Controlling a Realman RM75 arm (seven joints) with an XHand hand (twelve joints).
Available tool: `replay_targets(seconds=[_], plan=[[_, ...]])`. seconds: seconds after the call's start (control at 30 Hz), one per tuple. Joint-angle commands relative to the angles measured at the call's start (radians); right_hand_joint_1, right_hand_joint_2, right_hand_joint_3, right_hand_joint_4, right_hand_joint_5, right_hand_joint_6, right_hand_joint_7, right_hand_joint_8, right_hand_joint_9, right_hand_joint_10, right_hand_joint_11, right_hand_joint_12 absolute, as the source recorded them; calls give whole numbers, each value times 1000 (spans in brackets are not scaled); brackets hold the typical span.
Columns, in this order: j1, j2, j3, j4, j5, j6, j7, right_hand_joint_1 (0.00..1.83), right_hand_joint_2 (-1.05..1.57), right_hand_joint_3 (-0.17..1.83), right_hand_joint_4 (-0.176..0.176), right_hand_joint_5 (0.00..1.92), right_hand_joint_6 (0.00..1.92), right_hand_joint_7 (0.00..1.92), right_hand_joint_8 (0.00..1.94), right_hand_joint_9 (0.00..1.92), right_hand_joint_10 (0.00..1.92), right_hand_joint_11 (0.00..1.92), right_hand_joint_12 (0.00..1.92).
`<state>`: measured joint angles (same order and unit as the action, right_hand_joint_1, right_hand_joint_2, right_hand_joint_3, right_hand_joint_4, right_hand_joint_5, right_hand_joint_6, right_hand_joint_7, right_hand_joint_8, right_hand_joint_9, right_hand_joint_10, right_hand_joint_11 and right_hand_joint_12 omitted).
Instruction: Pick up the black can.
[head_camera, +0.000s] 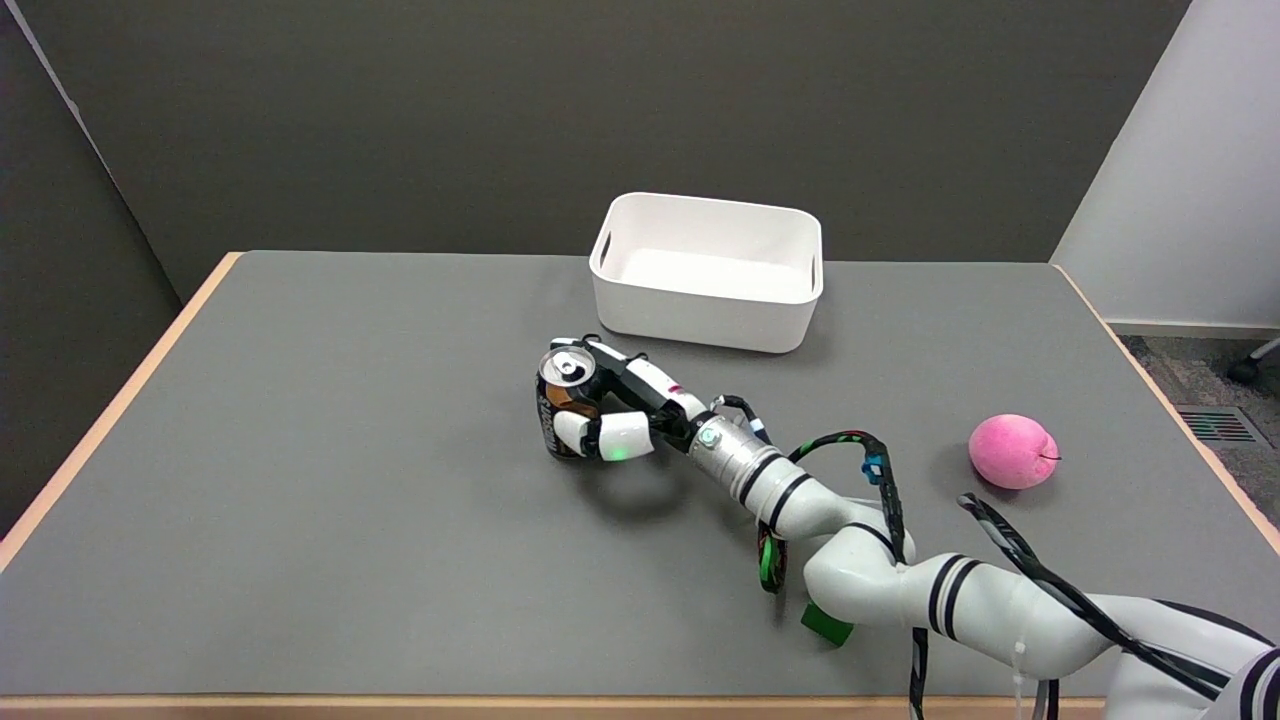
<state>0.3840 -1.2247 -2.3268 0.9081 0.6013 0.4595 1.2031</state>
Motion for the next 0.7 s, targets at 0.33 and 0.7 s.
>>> replay_targets(seconds=[0.33,0.7], plan=[[16,-4,6,-16,1,-16,0,867,618,1030,38,161,404,233,310,147,609,48,1084],[19,-6,6,-22,8,-16,0,911,690,1013,80,294,602,420,490,330,763,137,1146]])
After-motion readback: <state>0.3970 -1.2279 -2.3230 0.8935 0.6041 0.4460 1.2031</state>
